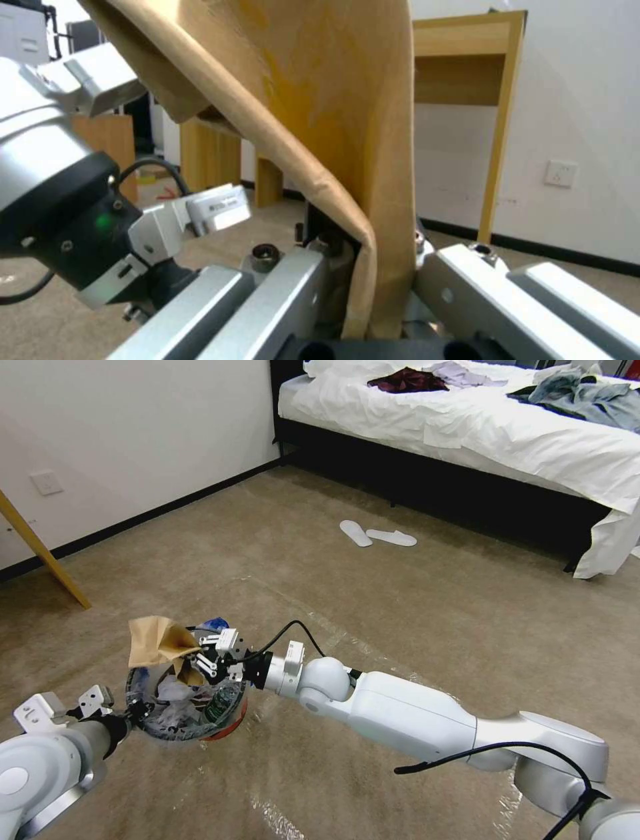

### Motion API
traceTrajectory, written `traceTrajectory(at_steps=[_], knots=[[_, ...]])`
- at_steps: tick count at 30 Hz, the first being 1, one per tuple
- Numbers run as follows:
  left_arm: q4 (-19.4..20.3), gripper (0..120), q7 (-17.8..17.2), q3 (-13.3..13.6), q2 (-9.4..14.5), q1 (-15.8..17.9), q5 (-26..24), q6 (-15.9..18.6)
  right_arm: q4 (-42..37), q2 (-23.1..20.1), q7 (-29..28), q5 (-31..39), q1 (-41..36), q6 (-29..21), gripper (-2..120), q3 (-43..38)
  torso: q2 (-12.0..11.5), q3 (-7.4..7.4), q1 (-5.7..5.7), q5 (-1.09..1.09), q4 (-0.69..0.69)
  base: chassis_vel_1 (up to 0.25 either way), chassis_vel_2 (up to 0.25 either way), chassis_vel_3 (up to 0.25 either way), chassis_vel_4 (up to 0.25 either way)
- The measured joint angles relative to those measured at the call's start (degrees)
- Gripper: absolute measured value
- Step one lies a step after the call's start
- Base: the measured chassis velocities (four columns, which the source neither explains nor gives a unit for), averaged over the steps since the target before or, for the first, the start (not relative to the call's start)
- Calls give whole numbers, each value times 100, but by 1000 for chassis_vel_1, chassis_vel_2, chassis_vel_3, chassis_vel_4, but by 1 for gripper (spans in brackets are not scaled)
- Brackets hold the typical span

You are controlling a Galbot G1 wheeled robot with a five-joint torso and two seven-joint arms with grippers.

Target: Pick up the trash bin and place the garbage on the floor into it.

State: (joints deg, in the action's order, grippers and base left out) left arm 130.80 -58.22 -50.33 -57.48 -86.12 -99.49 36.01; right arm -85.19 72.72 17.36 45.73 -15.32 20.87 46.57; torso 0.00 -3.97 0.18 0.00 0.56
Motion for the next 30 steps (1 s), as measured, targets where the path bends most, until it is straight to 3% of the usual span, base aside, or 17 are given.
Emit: traceTrajectory(at_steps=[8, 10, 14, 19, 22, 30], knots=[[76, 0, -8, -5, -31, -50, 1, 0, 91, 36, -67, -153, -16, 38, 2, 63, 1, 0, 0, -1, 0, 0, 0, 0, 0], [78, 0, -8, -34, -22, -60, -2, 0, 107, 56, -162, -192, -16, 36, 13, 86, 0, 0, 0, 0, 0, 0, 0, 0, 0], [84, 0, -9, -41, -10, -52, -16, 0, 112, 74, -201, -207, -6, 35, 23, 119, 1, 0, 0, 0, 0, 0, 0, 0, 0], [66, 0, -23, -41, -11, -41, -24, -3, 67, 84, -113, -69, 35, -28, 47, 129, 1, 0, 0, 0, 0, 0, 0, 0, 0], [52, 0, -25, -43, -11, -41, -23, -4, 48, 79, -39, 21, 51, -45, 51, 116, 1, 0, 0, 0, 0, 0, 0, 0, 0], [27, 0, -65, -90, 17, 7, -89, -33, 22, 40, 22, 32, 117, -46, 85, 94, 1, 0, 0, 0, 0, 0, 0, 0, 0]])
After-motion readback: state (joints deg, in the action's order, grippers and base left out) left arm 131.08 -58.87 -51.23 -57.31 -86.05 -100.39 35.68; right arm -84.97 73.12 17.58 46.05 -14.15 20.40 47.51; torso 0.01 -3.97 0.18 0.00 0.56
